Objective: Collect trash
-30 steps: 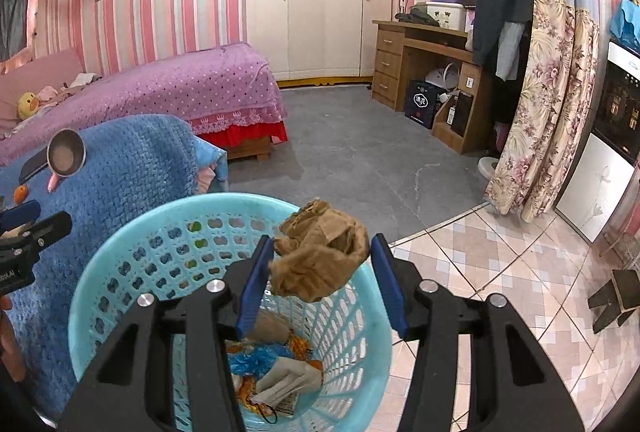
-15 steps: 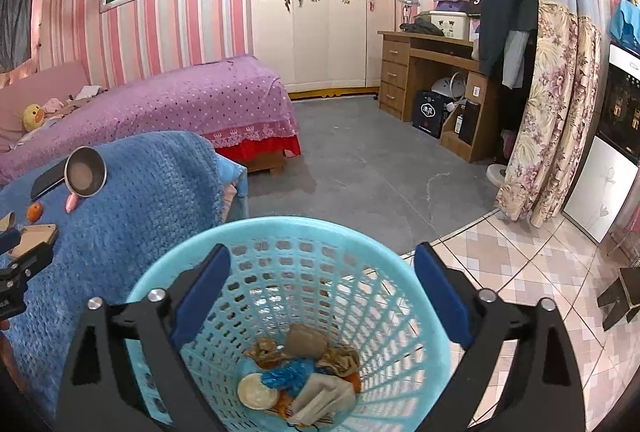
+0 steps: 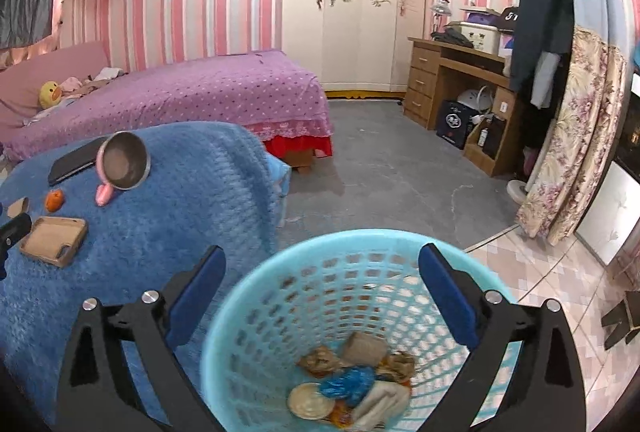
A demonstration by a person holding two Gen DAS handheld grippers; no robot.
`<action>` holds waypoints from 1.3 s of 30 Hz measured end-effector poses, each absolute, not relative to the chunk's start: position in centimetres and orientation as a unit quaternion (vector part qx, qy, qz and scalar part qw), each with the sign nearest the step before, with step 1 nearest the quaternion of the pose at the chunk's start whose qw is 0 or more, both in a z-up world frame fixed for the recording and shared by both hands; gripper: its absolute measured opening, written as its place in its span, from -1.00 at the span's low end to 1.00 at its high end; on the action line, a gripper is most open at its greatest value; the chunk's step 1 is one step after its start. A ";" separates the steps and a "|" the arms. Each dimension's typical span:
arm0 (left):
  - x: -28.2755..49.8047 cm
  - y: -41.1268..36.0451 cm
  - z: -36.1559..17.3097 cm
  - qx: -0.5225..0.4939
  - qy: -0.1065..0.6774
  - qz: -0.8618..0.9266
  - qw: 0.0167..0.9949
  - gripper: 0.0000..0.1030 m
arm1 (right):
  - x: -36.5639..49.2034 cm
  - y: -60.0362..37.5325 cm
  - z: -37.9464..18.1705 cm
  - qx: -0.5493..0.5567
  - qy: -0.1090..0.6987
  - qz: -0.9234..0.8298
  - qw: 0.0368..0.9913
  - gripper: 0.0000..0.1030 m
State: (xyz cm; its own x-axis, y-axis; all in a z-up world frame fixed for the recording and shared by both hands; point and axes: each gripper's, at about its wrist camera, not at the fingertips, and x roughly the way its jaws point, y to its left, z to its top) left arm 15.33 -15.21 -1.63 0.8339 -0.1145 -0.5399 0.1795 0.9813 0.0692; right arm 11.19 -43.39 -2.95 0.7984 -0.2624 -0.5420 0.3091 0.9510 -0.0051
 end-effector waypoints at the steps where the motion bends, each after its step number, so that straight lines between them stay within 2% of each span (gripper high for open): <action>1: 15.7 -14.6 -1.6 0.056 0.282 -0.075 0.955 0.89 | 11.6 -42.7 -3.1 0.042 0.281 -0.149 0.947 0.84; 14: 21.7 -2.0 -2.7 0.007 0.319 0.030 0.947 0.89 | 16.0 -35.0 -3.3 0.037 0.289 -0.108 0.950 0.84; 19: 24.7 2.6 -4.4 -0.027 0.361 0.048 0.931 0.89 | 18.0 -30.8 -2.9 0.010 0.289 -0.077 0.954 0.84; 28: 28.5 5.0 -6.0 -0.070 0.396 0.055 0.914 0.88 | 21.5 -28.2 -3.4 0.007 0.307 -0.049 0.950 0.84; 29: 28.9 5.0 -6.2 -0.068 0.399 0.055 0.913 0.86 | 21.8 -28.0 -3.5 0.009 0.308 -0.044 0.950 0.84; 31: 29.3 4.8 -6.7 -0.067 0.410 0.048 0.908 0.60 | 22.5 -27.2 -3.8 0.004 0.312 -0.038 0.949 0.83; 32: 29.6 4.9 -7.0 -0.072 0.421 0.039 0.904 0.34 | 22.8 -26.8 -3.9 0.002 0.314 -0.035 0.949 0.83; 33: 29.7 5.0 -7.2 -0.077 0.427 0.031 0.900 0.19 | 23.1 -26.2 -4.0 -0.001 0.316 -0.030 0.948 0.83; 39: 28.3 5.6 -6.1 -0.078 0.407 0.022 0.910 0.12 | 24.2 -22.5 -4.2 -0.022 0.319 0.001 0.948 0.83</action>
